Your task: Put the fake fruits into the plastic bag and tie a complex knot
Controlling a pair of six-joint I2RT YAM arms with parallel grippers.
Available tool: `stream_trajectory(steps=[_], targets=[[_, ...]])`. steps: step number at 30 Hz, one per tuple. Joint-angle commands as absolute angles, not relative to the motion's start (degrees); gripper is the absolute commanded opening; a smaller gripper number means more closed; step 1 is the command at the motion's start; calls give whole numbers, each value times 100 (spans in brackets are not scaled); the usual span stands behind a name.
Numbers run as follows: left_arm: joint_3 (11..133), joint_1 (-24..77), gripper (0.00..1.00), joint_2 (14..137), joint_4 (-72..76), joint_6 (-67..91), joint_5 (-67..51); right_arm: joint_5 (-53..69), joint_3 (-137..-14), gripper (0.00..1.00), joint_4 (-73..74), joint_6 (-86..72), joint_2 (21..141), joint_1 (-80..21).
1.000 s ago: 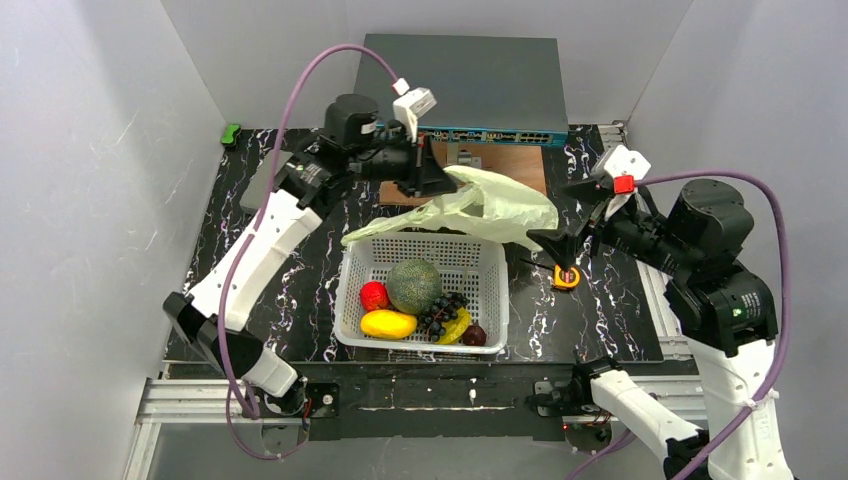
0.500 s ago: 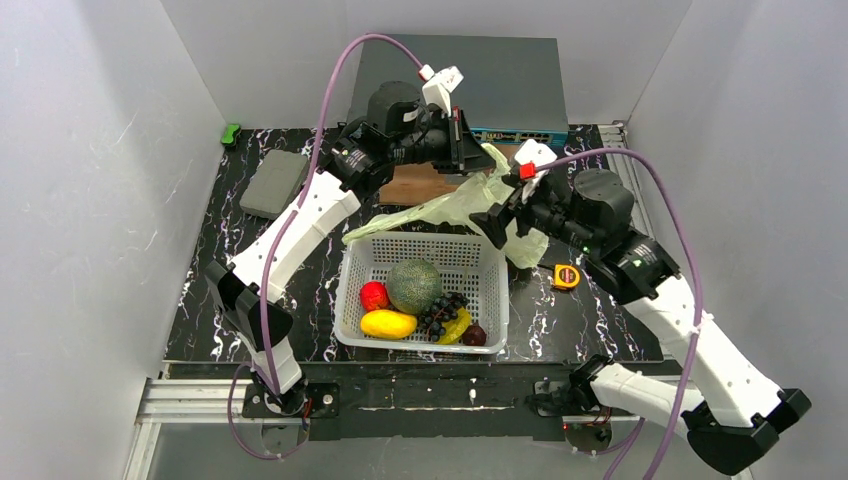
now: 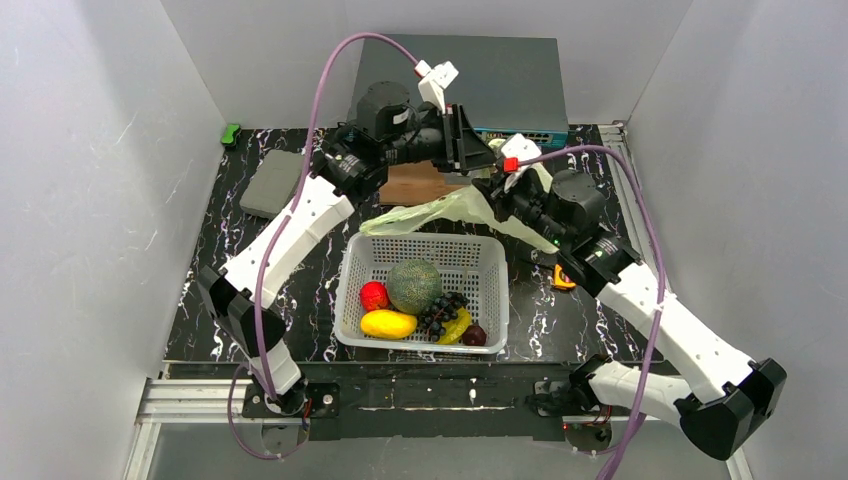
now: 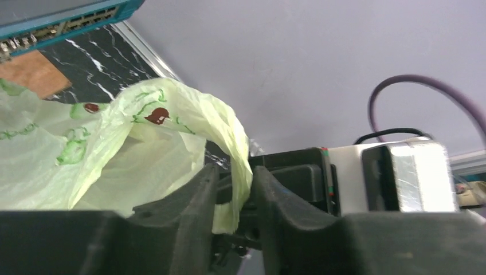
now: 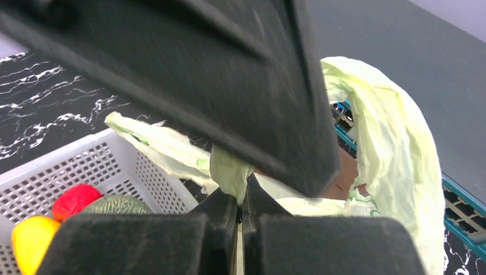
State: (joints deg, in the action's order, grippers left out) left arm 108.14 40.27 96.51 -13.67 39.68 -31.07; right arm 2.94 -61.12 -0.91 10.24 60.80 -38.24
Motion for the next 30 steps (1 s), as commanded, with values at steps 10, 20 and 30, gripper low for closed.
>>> stream_trajectory(steps=[10,20,30], targets=[[8823,2823,80,7532,-3147,-630,-3464,2095,-5784,1,1185,1270,4425,-3480],[7830,3214,90,7575,-3444,-2188,-2989,2564,-6040,1,1645,1313,4375,-3472],[7649,3170,9,8127,-3233,-2373,-1787,2995,-6318,1,3194,1751,4009,-3474]])
